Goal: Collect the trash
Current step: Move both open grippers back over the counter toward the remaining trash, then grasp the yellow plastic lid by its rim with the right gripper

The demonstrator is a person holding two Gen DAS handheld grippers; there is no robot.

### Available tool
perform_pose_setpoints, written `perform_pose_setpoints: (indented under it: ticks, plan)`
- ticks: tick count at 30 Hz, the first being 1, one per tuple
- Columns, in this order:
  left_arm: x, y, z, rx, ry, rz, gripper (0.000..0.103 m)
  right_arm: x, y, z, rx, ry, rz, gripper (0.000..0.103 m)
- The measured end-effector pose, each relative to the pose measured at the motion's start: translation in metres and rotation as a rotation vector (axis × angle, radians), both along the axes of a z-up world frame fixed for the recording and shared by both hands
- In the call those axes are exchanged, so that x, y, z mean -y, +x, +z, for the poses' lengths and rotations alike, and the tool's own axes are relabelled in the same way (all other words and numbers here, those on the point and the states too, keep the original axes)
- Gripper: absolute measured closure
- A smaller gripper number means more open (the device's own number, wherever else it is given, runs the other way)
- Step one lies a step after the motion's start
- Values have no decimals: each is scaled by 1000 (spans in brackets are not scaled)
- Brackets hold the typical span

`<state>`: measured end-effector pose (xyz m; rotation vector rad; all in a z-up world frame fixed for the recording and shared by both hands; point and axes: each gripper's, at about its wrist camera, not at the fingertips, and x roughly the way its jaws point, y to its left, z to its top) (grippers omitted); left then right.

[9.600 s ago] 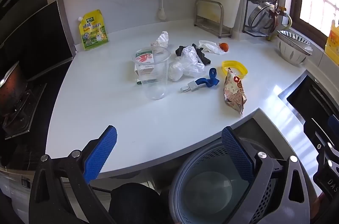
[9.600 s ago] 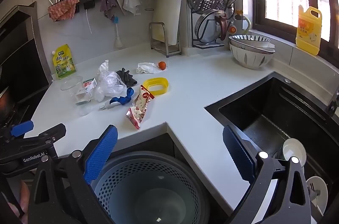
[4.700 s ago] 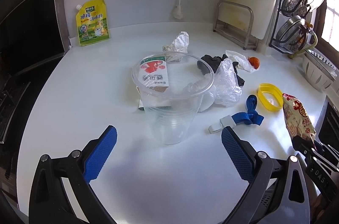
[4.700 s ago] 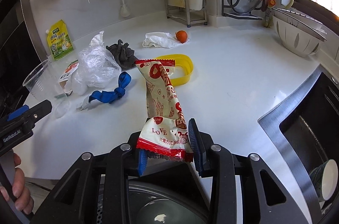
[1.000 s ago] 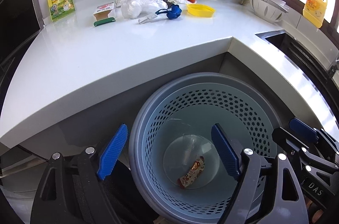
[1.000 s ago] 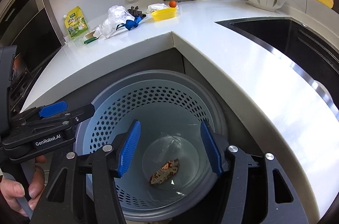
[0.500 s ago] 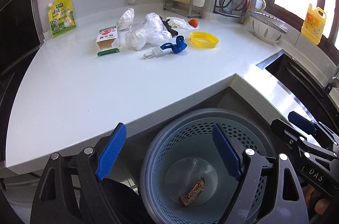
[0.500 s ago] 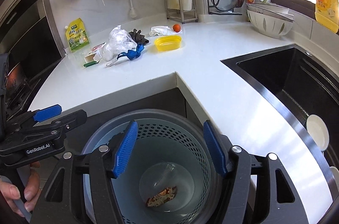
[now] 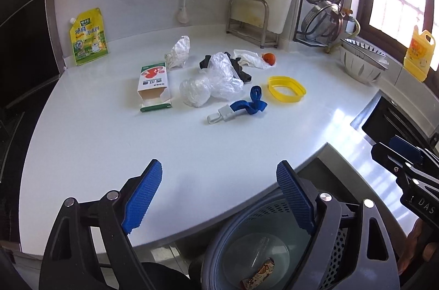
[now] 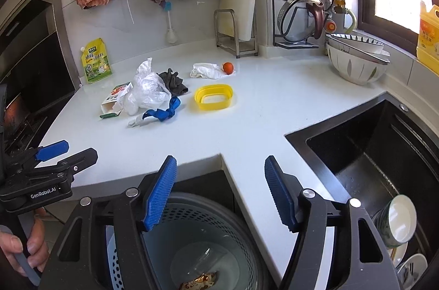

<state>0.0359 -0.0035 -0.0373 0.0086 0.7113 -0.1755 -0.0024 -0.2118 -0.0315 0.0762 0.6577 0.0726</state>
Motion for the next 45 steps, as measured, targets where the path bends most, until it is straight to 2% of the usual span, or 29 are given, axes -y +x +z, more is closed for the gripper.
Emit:
perform_pose_setpoints:
  ticks: [7,14,21,24,26,34,45]
  plan:
    - [1,36,5,21,7,28,16,0,52,-1,-33,-3,40,38]
    - [1,70,-7,-11,25,68,16,-6,105,-7,-82,18,73,35]
    - [0,88,-14,-38,20,81,15,-14,151,-22,-153,17,81,31]
    - [1,92,-15,-38,19,83,10,-15,168,-29,-181,1,72,30]
    - [1,94,-15,-39,21,84,10,-16,178,-32,-199,11,75,27]
    - [-1,100,-19,-56,14,91,10,-23,209,-43,-246,-17,80,26]
    - [0,104,-24,-78,11,93,10,-29,229,-50,-277,-40,90,26]
